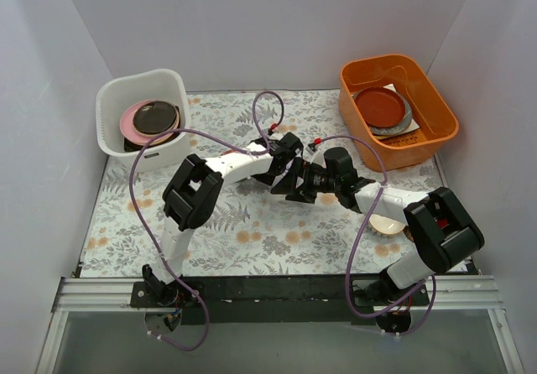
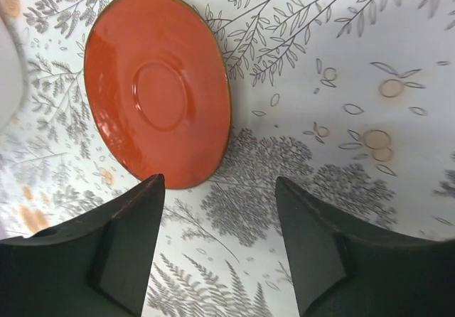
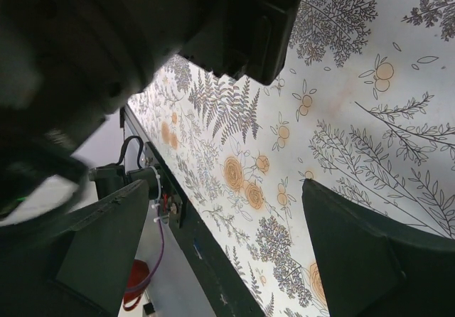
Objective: Place the plates into the plastic bin on the countertop
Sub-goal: Move the plate to the center of the board, then pick up the plate at the center of the board.
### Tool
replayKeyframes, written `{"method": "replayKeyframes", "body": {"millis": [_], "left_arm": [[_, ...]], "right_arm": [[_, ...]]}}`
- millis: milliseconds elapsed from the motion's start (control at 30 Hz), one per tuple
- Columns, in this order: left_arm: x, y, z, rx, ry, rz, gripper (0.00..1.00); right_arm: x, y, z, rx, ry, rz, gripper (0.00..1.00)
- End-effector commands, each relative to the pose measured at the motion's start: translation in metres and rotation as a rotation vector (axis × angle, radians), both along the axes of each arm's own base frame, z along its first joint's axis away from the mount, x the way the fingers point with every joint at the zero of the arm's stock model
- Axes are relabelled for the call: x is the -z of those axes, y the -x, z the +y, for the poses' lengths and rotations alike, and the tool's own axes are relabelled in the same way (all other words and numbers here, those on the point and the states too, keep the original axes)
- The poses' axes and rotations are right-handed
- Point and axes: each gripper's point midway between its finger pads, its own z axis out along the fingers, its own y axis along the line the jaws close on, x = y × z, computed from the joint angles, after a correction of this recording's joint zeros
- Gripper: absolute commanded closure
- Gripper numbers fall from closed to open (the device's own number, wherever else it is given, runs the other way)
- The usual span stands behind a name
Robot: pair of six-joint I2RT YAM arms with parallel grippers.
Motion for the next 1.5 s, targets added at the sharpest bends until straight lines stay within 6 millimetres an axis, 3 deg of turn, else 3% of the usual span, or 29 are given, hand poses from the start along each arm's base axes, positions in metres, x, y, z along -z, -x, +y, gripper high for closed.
{"method": "replayKeyframes", "body": {"millis": [0, 67, 100, 167, 200, 233, 300, 333, 367, 433, 500, 567, 600, 667, 700, 800, 900, 1067, 1333, 1467], "left_arm": [[-0.081, -0.003, -0.022, -0.046, 0.296, -0.135, 0.34], [-0.094, 0.003, -0.026, -0.087, 0.423, -0.134, 0.32], [-0.116, 0.003, -0.02, -0.111, 0.499, -0.165, 0.32], [-0.118, 0.013, -0.024, -0.137, 0.645, -0.123, 0.31], [-0.138, 0.014, -0.014, -0.152, 0.731, -0.145, 0.31], [-0.129, 0.021, -0.008, -0.166, 0.765, -0.113, 0.31], [-0.141, 0.019, -0.001, -0.206, 0.933, -0.112, 0.3], [-0.158, 0.024, 0.005, -0.215, 1.003, -0.143, 0.29], [-0.145, 0.028, 0.011, -0.242, 1.031, -0.129, 0.28], [-0.151, 0.034, 0.022, -0.302, 1.122, -0.134, 0.26], [-0.134, 0.041, 0.032, -0.385, 1.164, -0.117, 0.26], [-0.139, 0.048, 0.026, -0.377, 1.259, -0.11, 0.26], [-0.117, 0.059, 0.029, -0.405, 1.268, -0.065, 0.26], [-0.119, 0.065, 0.024, -0.418, 1.38, -0.044, 0.26], [-0.1, 0.07, 0.032, -0.465, 1.382, -0.024, 0.26], [-0.086, 0.076, 0.043, -0.529, 1.447, -0.035, 0.26], [-0.085, 0.073, 0.055, -0.561, 1.482, -0.08, 0.26], [-0.061, 0.074, 0.075, -0.696, 1.497, -0.113, 0.27], [-0.038, 0.069, 0.08, -0.813, 1.623, -0.176, 0.31], [-0.025, 0.064, 0.086, -0.883, 1.601, -0.203, 0.33]], "right_arm": [[-0.013, -0.002, 0.001, -0.011, -0.029, -0.047, 0.04], [-0.012, -0.002, 0.001, -0.012, -0.028, -0.044, 0.04], [-0.012, -0.001, 0.001, -0.013, -0.028, -0.046, 0.04], [-0.012, -0.001, 0.0, -0.013, -0.028, -0.046, 0.04], [-0.012, -0.001, 0.0, -0.013, -0.028, -0.046, 0.04], [-0.012, 0.0, 0.0, -0.016, -0.03, -0.048, 0.04], [-0.012, 0.0, 0.0, -0.016, -0.03, -0.048, 0.04], [-0.012, 0.001, 0.0, -0.018, -0.03, -0.044, 0.04], [-0.012, 0.0, 0.0, -0.017, -0.03, -0.047, 0.04], [-0.012, 0.0, 0.0, -0.017, -0.031, -0.047, 0.04], [-0.012, 0.001, 0.0, -0.019, -0.032, -0.048, 0.04], [-0.012, 0.001, 0.0, -0.019, -0.031, -0.049, 0.04], [-0.011, 0.001, 0.0, -0.019, -0.03, -0.047, 0.04], [-0.012, 0.002, 0.0, -0.022, -0.032, -0.047, 0.04], [-0.012, 0.002, 0.0, -0.022, -0.031, -0.046, 0.04], [-0.011, 0.003, -0.001, -0.021, -0.029, -0.046, 0.04], [-0.011, 0.004, -0.001, -0.023, -0.028, -0.046, 0.04], [-0.01, 0.003, -0.001, -0.024, -0.029, -0.043, 0.04], [-0.008, 0.004, -0.001, -0.025, -0.027, -0.039, 0.04], [-0.006, 0.004, -0.001, -0.026, -0.024, -0.036, 0.04]]}}
